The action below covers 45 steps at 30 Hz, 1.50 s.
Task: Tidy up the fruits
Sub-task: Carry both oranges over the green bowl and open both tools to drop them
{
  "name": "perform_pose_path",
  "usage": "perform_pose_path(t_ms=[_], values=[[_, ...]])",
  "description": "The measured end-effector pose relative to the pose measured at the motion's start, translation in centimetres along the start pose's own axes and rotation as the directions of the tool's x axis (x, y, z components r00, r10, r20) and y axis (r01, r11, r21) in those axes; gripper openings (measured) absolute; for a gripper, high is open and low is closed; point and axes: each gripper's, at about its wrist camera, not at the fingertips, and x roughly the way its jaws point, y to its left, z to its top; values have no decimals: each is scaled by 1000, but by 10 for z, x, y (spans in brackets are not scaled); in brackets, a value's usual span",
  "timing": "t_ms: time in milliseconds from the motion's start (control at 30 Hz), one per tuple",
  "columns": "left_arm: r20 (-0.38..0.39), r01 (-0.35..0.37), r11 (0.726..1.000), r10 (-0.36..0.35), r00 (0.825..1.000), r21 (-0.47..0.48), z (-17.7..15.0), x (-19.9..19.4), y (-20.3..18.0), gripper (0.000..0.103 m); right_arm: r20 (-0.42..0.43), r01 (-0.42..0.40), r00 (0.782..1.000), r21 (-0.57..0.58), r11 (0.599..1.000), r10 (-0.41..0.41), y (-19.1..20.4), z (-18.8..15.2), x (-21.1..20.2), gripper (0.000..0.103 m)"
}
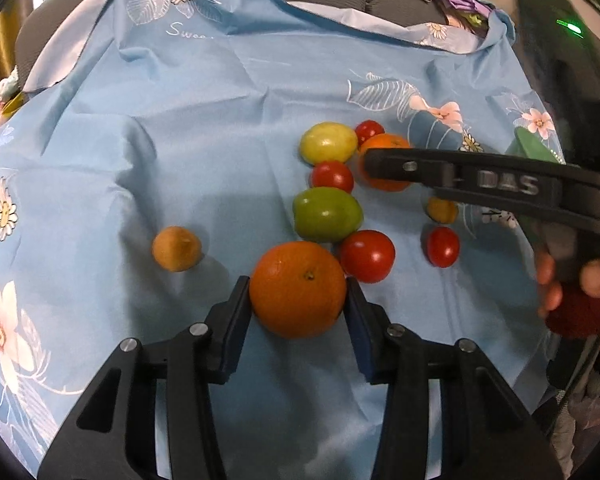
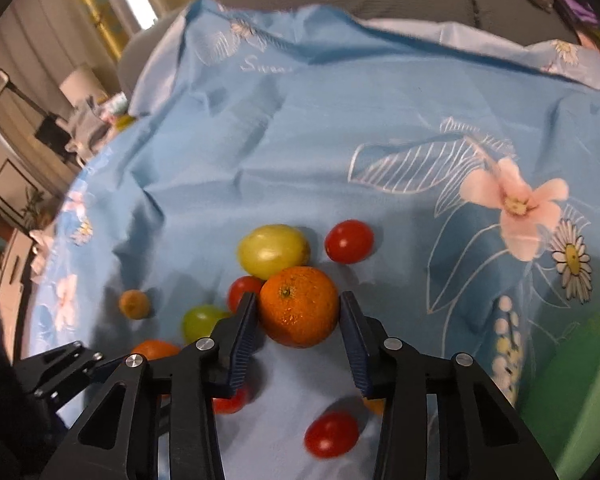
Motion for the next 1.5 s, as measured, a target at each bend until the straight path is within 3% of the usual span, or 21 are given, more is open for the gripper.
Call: perform_pose_path(t_ms=[300,467,767,1100,1500], values=[[94,-16,1000,16,995,5,4,-50,-11,45,145,-84,986,17,996,81,0,-15,-70,43],[147,-4,999,-3,989,47,13,-72,-38,45,221,-101,971,38,994,90,-12,-30,-109,43],[187,60,981,-95,978,183,35,-86,-118,45,316,-55,949,138,989,8,-64,-68,-166,43],[117,117,944,-159,980,309,56,-53,-204,45,335,42,934,244,969,-125,-122,-101,-197,43],[21,75,918,-90,996,389,51,-3,-241,45,274,151,932,300,942,-237,-158,-123,-191,43]])
